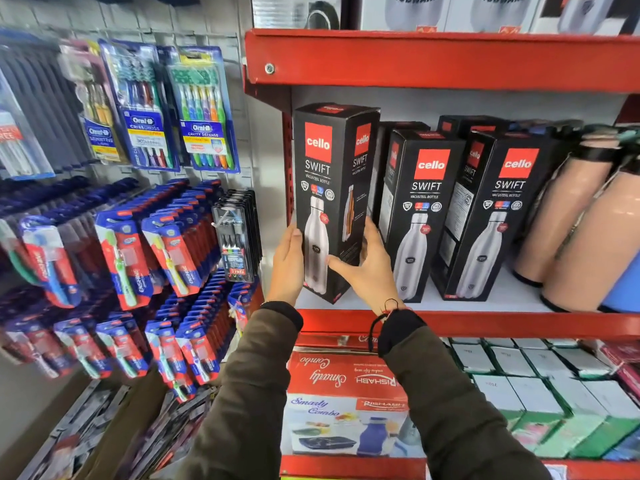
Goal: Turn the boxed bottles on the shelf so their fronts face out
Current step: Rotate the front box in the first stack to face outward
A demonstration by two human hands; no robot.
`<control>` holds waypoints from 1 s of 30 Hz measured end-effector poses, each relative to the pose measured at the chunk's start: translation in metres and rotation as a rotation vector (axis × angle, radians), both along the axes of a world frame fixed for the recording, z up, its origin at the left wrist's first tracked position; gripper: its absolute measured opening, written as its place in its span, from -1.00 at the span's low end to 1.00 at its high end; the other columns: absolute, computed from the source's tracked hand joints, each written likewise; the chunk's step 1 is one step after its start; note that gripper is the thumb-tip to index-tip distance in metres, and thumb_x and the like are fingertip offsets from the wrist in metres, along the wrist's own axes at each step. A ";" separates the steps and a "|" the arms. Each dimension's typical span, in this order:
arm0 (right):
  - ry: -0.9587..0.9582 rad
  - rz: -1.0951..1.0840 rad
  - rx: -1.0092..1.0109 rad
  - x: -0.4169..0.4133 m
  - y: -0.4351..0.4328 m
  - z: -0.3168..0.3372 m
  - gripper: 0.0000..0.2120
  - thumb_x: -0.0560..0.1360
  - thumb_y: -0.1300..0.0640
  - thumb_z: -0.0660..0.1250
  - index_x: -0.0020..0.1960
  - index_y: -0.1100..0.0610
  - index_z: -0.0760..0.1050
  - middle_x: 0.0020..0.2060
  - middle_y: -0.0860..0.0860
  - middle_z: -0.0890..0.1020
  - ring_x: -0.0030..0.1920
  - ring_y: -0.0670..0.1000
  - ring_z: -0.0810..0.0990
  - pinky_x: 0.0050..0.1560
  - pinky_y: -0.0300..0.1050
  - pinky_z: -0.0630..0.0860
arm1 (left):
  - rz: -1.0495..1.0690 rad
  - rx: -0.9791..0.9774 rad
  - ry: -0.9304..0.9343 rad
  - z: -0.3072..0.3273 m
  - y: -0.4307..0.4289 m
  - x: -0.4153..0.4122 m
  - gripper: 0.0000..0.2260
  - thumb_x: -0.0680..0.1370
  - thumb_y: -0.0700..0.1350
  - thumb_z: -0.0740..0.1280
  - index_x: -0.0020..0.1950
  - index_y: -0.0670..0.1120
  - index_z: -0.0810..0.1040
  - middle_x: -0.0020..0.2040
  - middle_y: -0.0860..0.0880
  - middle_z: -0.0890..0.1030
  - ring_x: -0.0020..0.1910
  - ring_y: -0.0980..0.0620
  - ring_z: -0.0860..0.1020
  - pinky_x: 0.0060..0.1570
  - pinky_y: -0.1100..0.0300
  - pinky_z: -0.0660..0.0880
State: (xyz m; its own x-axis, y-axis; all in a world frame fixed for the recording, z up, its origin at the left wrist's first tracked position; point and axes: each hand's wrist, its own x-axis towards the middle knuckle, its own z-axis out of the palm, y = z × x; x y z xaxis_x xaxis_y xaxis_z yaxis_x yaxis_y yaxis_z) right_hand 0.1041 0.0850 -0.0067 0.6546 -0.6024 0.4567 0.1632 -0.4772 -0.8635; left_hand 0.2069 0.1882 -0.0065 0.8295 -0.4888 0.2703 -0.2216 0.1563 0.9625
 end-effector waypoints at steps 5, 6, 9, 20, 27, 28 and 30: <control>0.061 0.021 -0.030 -0.002 -0.003 -0.004 -0.07 0.41 0.12 0.46 0.62 -0.06 0.01 0.52 -0.11 0.35 0.48 -0.15 0.35 0.51 0.02 0.31 | -0.045 -0.070 0.041 -0.014 0.004 -0.005 -0.57 0.76 -0.04 0.03 0.64 -0.04 0.23 0.62 -0.02 0.32 0.62 -0.01 0.28 0.63 -0.11 0.19; 0.065 0.026 -0.039 -0.001 -0.003 -0.005 -0.11 0.44 0.15 0.44 0.62 -0.07 0.02 0.50 -0.09 0.38 0.46 -0.14 0.38 0.50 0.02 0.32 | -0.035 -0.079 0.026 -0.016 0.003 -0.006 -0.57 0.76 -0.05 0.04 0.64 -0.04 0.23 0.62 -0.02 0.33 0.62 0.00 0.28 0.63 -0.10 0.19; 0.072 0.015 -0.084 -0.001 -0.005 -0.008 -0.23 0.51 0.21 0.38 0.60 -0.07 0.10 0.44 -0.17 0.45 0.40 -0.21 0.43 0.48 -0.03 0.36 | -0.011 -0.112 -0.063 -0.021 0.000 -0.007 -0.60 0.76 -0.11 0.05 0.60 -0.08 0.29 0.56 0.00 0.41 0.57 0.07 0.35 0.61 0.05 0.22; 0.086 -0.022 -0.104 0.004 -0.013 -0.027 -0.35 0.57 0.32 0.27 0.57 -0.06 0.20 0.17 -0.46 0.47 0.17 -0.40 0.52 0.19 -0.43 0.43 | 0.096 -0.046 -0.130 -0.039 -0.009 -0.012 -0.67 0.75 -0.15 0.07 0.49 -0.09 0.39 0.39 0.06 0.51 0.29 0.38 0.47 0.28 0.55 0.30; 0.072 -0.045 0.013 0.003 -0.014 -0.033 -0.54 0.62 0.14 0.29 0.51 0.05 0.35 0.19 -0.25 0.53 -0.04 -0.50 0.54 -0.08 -0.63 0.37 | 0.087 -0.022 -0.104 -0.036 -0.011 -0.014 -0.68 0.74 -0.10 0.11 0.47 -0.06 0.44 0.40 0.03 0.54 0.38 0.14 0.48 0.24 0.55 0.34; 0.070 -0.048 0.027 0.003 -0.013 -0.034 -0.56 0.62 0.09 0.29 0.49 0.08 0.39 0.18 -0.24 0.54 -0.05 -0.56 0.50 -0.09 -0.66 0.34 | 0.091 -0.009 -0.099 -0.037 -0.010 -0.014 -0.69 0.74 -0.07 0.12 0.44 -0.06 0.46 0.39 0.03 0.55 0.36 0.15 0.49 0.19 0.60 0.34; 0.060 -0.072 0.037 0.003 -0.011 -0.036 -0.59 0.63 0.02 0.27 0.45 0.12 0.44 0.12 -0.29 0.53 -0.05 -0.66 0.41 -0.07 -0.72 0.25 | 0.096 0.003 -0.077 -0.035 -0.008 -0.015 -0.73 0.74 -0.04 0.13 0.39 0.00 0.49 0.37 0.07 0.56 0.30 0.21 0.51 0.12 0.67 0.32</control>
State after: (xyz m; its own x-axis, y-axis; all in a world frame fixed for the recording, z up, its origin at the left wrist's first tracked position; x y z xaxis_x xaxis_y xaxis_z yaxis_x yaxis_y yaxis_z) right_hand 0.1070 0.0741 -0.0427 0.6346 -0.6647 0.3943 0.0767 -0.4535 -0.8880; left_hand 0.1921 0.1806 -0.0420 0.8493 -0.4092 0.3335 -0.3085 0.1279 0.9426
